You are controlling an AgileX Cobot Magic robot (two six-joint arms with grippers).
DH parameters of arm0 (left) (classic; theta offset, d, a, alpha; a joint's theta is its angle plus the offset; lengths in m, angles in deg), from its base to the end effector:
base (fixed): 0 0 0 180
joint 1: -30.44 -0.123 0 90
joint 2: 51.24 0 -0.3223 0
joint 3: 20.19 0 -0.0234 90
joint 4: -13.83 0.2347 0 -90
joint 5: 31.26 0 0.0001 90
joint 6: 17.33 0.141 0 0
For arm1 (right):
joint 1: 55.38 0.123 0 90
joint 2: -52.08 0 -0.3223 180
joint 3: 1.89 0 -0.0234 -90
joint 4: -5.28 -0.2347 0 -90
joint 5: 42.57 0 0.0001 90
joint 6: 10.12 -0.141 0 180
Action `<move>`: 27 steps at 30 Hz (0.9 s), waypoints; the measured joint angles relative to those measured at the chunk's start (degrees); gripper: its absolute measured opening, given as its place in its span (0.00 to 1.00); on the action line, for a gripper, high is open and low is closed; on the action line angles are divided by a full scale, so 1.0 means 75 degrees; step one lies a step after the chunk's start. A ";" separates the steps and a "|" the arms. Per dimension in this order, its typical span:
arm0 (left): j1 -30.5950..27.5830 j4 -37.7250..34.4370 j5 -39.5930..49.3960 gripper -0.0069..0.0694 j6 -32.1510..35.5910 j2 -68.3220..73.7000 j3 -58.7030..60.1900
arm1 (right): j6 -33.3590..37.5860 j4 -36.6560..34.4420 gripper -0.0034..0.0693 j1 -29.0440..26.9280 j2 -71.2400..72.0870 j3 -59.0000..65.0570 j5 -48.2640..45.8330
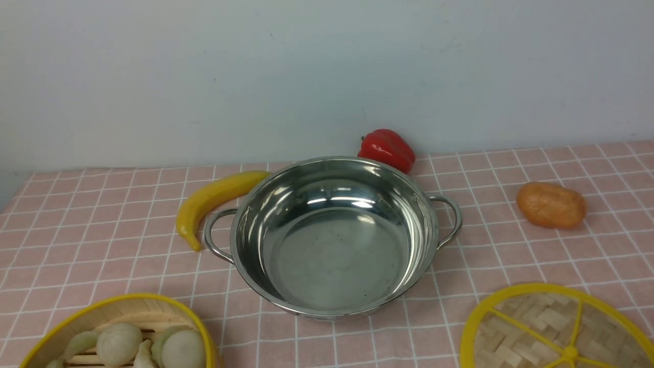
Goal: Place the steamer in the pot on the pink tablecloth, and put the lid on the steamer.
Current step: 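Grasp the rim of the steamer basket holding the buns with the left gripper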
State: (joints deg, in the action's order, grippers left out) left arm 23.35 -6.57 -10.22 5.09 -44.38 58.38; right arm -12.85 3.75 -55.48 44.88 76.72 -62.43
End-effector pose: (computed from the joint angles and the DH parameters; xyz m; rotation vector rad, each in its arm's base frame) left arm 0.0489 -0.0117 0.1666 0.0269 1.8347 0.0118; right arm 0.0483 0.0012 0.1657 0.0624 1.8435 0.0580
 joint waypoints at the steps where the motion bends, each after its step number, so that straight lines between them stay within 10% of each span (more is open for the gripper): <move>1: 0.0000 0.0000 0.0000 0.41 0.0000 0.0000 0.0000 | 0.0000 0.0000 0.38 0.0000 0.0000 0.0000 0.0000; 15: 0.0000 -0.0056 0.0000 0.41 0.0000 0.0000 0.0000 | 0.0000 0.0000 0.38 0.0000 0.0000 0.0000 0.0000; 27: 0.0000 -0.5186 -0.0627 0.41 -0.0125 0.0000 0.0000 | 0.0000 0.0000 0.38 0.0000 0.0000 0.0000 0.0000</move>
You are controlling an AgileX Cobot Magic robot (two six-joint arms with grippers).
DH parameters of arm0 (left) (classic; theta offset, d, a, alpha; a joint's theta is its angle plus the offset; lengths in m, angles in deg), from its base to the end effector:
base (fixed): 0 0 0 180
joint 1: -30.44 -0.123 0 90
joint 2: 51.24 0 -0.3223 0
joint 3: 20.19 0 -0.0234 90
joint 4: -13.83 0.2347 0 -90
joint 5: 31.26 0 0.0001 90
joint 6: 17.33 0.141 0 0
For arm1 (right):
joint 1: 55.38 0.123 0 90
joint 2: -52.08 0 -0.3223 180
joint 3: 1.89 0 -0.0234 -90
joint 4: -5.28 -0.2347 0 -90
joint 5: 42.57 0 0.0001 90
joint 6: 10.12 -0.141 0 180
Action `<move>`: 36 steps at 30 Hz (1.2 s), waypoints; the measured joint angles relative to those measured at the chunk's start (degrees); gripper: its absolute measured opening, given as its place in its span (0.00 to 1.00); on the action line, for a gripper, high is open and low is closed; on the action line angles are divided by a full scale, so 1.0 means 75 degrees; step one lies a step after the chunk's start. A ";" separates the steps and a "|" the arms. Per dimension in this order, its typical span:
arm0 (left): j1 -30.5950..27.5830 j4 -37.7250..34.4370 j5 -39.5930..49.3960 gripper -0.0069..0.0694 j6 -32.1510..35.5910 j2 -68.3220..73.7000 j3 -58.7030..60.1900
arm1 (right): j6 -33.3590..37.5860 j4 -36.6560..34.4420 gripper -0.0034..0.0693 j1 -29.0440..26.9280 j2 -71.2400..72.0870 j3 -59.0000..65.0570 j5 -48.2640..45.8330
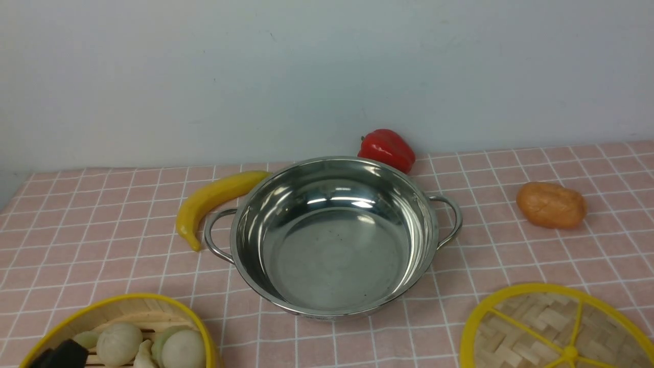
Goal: Place the steamer in the pot on the pink tablecloth, and put the lid on the steamer.
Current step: 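Grasp the rim of the steamer basket holding the buns with the left gripper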
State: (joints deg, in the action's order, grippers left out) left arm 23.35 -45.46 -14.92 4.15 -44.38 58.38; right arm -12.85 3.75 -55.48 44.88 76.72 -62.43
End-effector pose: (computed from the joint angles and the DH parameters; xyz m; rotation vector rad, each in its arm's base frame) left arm 0.0524 -0.0279 0.1941 -0.4435 1.6113 -0.5939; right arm 0.0483 0.0012 0.1657 0.0624 1.8435 0.0580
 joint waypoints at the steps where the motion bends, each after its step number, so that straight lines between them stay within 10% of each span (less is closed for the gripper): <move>1: 0.0000 -0.0363 -0.0069 0.41 0.0008 0.0000 0.0000 | 0.0000 0.0000 0.38 0.0000 0.0000 0.0000 0.0000; 8: 0.0000 -0.0939 0.0776 0.41 0.0616 0.0003 -0.0390 | 0.0000 0.0000 0.38 0.0000 0.0000 0.0000 -0.0006; 21: 0.0000 0.3024 0.6775 0.41 0.1275 0.3289 -0.4100 | 0.0000 0.0000 0.38 0.0000 0.0000 0.0000 -0.0006; 27: 0.0000 0.5883 0.7039 0.42 0.1240 0.4823 -0.4895 | 0.0000 0.0000 0.38 0.0000 0.0000 0.0000 -0.0006; 36: 0.0000 0.6253 0.7137 0.54 0.0953 0.6358 -0.4904 | 0.0000 0.0000 0.38 0.0000 0.0000 0.0000 -0.0006</move>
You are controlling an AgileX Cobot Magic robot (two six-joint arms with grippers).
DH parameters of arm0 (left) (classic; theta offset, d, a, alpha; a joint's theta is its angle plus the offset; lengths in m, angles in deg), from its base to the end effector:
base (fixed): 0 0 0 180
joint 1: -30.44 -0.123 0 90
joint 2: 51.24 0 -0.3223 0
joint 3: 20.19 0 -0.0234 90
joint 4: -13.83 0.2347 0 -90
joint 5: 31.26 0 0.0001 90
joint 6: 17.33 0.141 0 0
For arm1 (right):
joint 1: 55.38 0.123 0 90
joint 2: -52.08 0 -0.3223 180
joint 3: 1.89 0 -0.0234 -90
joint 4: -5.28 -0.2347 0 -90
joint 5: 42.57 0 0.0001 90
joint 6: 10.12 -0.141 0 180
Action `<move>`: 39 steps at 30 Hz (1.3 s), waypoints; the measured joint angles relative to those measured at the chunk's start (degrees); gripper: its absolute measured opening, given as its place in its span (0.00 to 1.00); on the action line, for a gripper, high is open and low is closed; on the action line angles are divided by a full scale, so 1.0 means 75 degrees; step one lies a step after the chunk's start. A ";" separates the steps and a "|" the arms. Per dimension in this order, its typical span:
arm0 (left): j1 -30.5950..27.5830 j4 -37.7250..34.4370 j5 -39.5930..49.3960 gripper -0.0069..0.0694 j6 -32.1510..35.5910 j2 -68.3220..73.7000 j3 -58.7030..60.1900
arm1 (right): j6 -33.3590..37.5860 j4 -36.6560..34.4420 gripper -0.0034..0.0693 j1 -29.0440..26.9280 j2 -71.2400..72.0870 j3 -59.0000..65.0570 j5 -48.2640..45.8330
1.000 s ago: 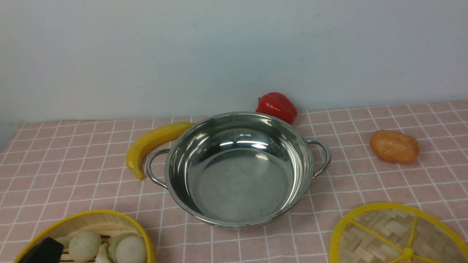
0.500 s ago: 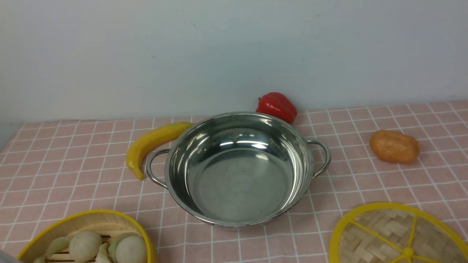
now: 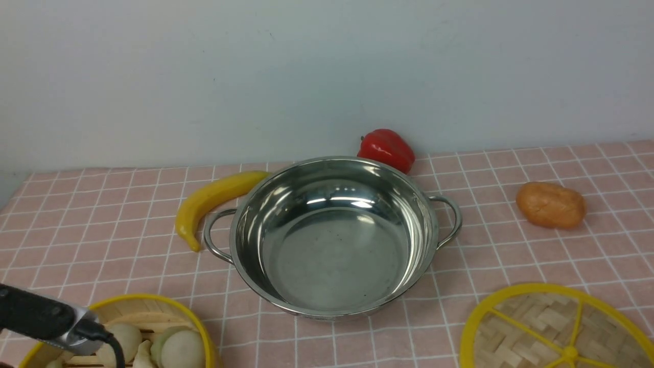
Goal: Place the steamer in the pot on the pink tablecloth, and put the lid on the steamer.
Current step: 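Grasp the rim of the steamer basket holding the buns with the left gripper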
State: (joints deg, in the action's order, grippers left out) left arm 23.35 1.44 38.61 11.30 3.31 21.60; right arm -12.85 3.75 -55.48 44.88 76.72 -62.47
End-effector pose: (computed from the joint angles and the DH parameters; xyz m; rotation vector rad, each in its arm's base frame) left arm 0.0856 -0.0180 0.2490 0.4612 2.8054 -0.1825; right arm 0.0483 0.0012 0.1656 0.0624 1.8442 0.0580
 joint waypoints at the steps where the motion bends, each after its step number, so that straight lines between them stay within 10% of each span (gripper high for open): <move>1: 0.0000 -0.0235 0.0000 0.56 0.0079 0.0131 0.0000 | 0.0000 0.0000 0.38 0.0000 0.0000 0.0000 0.0000; 18: 0.1029 -0.2338 -0.1084 0.56 0.1530 0.2215 -0.0024 | 0.0000 0.0021 0.38 0.0000 0.0000 0.0000 0.0000; 31: 0.2755 -0.0918 -0.3279 0.56 -0.1044 0.4300 -0.0086 | 0.0000 0.0021 0.38 0.0000 0.0000 0.0000 0.0000; 39: 0.2762 -0.1377 -0.3969 0.56 -0.0815 0.4960 -0.0168 | 0.0000 0.0021 0.38 0.0000 0.0000 0.0000 0.0000</move>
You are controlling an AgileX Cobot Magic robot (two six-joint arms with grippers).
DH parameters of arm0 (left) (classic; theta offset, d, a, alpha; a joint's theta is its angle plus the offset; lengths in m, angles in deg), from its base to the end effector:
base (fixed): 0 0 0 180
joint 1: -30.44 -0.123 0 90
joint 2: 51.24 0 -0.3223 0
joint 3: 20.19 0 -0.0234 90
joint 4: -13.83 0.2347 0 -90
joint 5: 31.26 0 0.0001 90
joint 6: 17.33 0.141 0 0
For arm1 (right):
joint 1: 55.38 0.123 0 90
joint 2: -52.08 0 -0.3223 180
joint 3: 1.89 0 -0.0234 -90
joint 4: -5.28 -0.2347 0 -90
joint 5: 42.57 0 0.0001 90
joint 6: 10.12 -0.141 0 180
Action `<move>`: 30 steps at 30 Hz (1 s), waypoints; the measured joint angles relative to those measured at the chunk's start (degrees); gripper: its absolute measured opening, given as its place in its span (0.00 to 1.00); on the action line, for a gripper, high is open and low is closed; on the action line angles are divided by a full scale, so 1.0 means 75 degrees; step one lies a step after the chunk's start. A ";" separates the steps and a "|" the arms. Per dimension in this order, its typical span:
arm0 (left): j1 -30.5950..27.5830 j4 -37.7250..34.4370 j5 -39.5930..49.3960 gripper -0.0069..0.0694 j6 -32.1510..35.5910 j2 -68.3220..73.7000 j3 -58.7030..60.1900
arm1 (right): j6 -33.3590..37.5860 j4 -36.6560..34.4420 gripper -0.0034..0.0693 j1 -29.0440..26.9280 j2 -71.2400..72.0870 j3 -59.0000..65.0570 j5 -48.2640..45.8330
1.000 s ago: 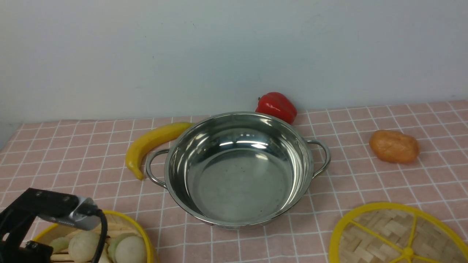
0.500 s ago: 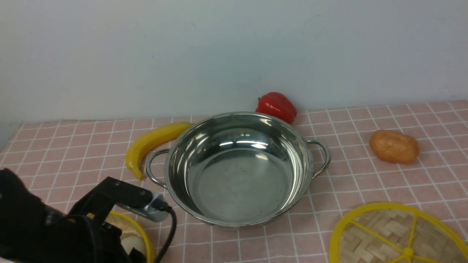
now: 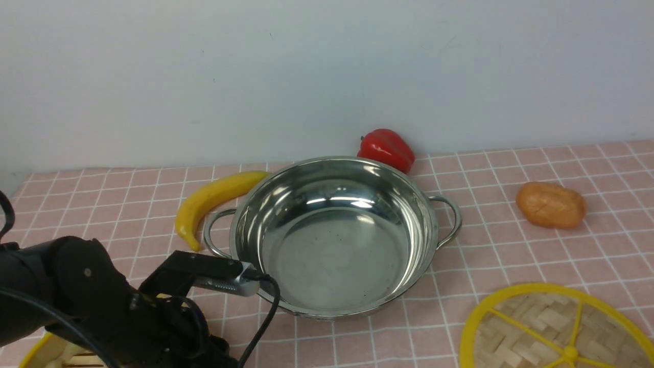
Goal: Place the steamer in the pot on the pink tablecloth, and put the lid on the steamer.
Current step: 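Grasp the rim of the steamer basket holding the buns with the left gripper, then place the bamboo steamer basket with dumplings into the steel pot with the left gripper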
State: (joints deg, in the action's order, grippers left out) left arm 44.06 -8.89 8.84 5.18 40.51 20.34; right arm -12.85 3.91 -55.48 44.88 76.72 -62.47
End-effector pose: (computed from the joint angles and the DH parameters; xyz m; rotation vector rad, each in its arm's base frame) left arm 0.2080 -0.0865 0.1700 0.5051 2.9210 -0.3933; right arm 0.0483 0.0011 0.1656 0.0606 1.8442 0.0553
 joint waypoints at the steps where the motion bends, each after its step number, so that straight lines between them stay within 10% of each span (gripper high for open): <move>1: 0.0000 -0.0054 -0.0063 0.56 0.0052 0.0114 0.0007 | 0.0000 0.0000 0.38 0.0000 0.0000 0.0000 0.0000; 15: 0.0008 0.0184 0.0221 0.16 -0.0191 0.0324 0.0032 | 0.0000 0.0000 0.38 0.0000 0.0000 0.0000 0.0000; 30: 0.0008 0.1979 0.2241 0.13 -0.0688 -0.0755 -0.1965 | 0.0000 0.0000 0.38 0.0000 0.0000 0.0000 0.0000</move>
State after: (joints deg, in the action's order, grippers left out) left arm 44.12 5.96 25.65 0.02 34.85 5.61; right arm -12.85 3.91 -55.48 44.88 76.72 -62.47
